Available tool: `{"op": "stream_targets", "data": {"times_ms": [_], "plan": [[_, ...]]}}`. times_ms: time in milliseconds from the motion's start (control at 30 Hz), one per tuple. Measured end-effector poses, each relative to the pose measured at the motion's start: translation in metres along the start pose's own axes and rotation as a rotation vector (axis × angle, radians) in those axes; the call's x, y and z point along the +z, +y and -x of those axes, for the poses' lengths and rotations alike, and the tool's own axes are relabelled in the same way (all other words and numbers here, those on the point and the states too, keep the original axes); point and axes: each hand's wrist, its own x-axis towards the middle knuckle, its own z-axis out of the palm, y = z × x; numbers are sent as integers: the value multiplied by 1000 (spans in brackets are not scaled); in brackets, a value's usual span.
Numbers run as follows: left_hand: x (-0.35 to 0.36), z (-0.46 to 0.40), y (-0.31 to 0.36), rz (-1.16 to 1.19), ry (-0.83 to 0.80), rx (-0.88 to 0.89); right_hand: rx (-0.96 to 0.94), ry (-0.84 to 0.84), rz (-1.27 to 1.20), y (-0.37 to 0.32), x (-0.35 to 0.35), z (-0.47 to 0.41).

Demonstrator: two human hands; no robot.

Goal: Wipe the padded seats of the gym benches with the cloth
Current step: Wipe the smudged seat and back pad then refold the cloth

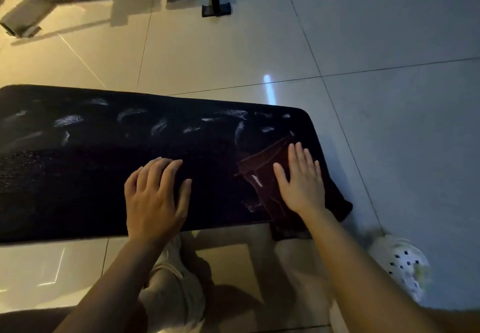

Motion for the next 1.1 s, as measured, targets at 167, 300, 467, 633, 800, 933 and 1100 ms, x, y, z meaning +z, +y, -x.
{"op": "stream_targets", "data": {"times_ms": [167,300,467,633,800,933,1100], "plan": [[5,1,3,-64,-8,61,199,10,-64,33,-6,-7],[7,3,1,-93,-8,80,76,58,23,-23,6,17],[6,3,2,-79,4,68,-236,23,-57,-113,27,60],[4,2,2,-54,-2,62,-336,21,-25,-74,24,46],[5,2,3,-55,13,75,11,82,15,8,7,12],[9,2,1,-71,48,112,241,28,-49,29,-4,0],[9,3,2,-79,41,120,29,40,20,-54,12,23]]}}
